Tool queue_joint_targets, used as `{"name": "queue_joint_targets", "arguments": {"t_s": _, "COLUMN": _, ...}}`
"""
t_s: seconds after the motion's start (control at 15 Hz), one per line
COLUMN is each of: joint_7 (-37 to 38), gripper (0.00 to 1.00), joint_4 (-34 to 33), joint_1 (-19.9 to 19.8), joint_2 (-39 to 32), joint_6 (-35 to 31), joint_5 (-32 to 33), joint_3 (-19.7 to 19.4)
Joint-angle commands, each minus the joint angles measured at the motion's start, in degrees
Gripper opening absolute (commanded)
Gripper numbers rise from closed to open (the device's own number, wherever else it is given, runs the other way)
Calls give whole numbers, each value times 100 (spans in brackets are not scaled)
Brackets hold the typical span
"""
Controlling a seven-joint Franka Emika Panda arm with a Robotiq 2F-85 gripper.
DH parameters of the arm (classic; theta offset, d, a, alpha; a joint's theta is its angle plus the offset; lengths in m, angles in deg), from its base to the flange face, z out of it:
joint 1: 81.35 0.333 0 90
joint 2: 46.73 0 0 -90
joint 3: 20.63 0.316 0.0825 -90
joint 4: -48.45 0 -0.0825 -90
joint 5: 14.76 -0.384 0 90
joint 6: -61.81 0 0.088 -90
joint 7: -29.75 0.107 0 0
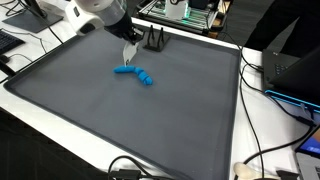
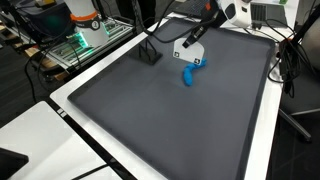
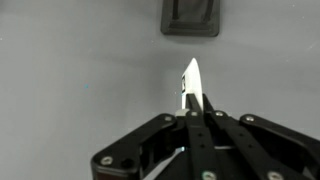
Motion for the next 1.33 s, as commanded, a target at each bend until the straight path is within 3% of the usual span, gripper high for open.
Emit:
{"name": "queue_joint_targets", "arguments": {"t_s": 0.0, "joint_7": -56, "gripper": 1, "joint_4": 96, "joint_1": -50, "joint_2": 61, "joint_6": -170, "joint_5": 103, "joint_3": -23}}
{"name": "queue_joint_targets", "arguments": {"t_s": 1.27, "joint_7": -451, "gripper": 1, "joint_4": 77, "joint_1": -13, "joint_2": -248, "joint_6": -881, "joint_5": 601, "joint_3": -45}}
